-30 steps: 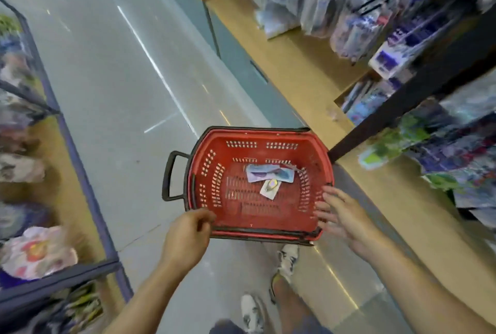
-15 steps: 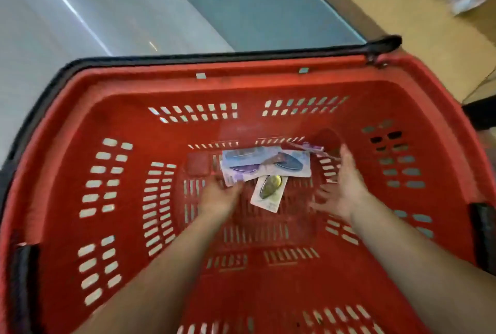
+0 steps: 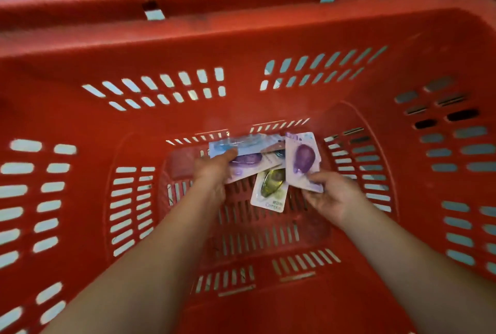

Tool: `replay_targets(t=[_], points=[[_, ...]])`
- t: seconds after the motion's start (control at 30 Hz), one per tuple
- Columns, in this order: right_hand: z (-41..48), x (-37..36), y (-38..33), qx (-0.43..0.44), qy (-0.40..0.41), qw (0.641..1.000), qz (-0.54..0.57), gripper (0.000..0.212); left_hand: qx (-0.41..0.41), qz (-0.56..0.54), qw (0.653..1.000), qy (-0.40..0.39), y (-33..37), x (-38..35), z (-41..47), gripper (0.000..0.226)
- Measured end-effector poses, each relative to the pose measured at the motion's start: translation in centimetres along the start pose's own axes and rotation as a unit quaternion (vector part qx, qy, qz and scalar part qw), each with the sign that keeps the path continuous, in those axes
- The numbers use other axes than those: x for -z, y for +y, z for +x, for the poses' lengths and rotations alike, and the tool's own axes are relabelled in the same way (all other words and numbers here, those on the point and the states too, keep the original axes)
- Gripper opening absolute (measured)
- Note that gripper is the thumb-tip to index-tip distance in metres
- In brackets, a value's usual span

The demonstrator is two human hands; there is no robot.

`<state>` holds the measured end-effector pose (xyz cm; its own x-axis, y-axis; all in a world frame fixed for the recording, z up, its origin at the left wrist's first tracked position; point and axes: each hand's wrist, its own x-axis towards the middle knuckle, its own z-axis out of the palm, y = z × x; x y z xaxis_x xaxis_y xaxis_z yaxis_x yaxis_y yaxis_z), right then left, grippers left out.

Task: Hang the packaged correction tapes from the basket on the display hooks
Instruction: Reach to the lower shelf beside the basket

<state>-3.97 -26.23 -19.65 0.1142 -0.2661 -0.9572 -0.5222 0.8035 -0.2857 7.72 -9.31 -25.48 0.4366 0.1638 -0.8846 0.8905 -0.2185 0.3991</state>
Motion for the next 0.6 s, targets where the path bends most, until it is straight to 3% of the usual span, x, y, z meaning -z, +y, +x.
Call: replay_targets(t=[0.13, 0.3, 0.4, 0.43, 0.5, 0.6], points=[[-0.7, -0.4, 1.8, 0.047, 0.019, 0.989, -0.140, 0.039, 0.045, -0.115, 0.990, -0.069, 0.5, 1.0, -2.9, 0.032], [-4.1, -0.4, 2.7, 0.208, 0.005, 0.950, -0.231, 0.056, 0.008, -0.151, 0.989, -0.005, -1.3, 3.8, -7.5, 0.030], [-4.8, 0.2, 3.6, 0.185, -0.008, 0.940, -0.285, 0.101, -0.001, -0.183, 0.983, 0.008, -2.2, 4.4, -9.5, 0.030], [-5.2, 0.1, 3.8, 0.177, -0.012, 0.937, -0.301, 0.104, -0.009, -0.185, 0.983, 0.007, -2.5, 4.3, -10.1, 0.031], [-5.8, -0.2, 4.0, 0.157, -0.031, 0.940, -0.301, 0.086, -0.024, -0.175, 0.984, -0.005, -3.3, 3.6, -11.4, 0.032], [-7.6, -0.9, 3.6, 0.107, -0.049, 0.973, -0.197, 0.048, -0.040, -0.178, 0.983, -0.025, -4.7, 1.9, -13.7, 0.039]])
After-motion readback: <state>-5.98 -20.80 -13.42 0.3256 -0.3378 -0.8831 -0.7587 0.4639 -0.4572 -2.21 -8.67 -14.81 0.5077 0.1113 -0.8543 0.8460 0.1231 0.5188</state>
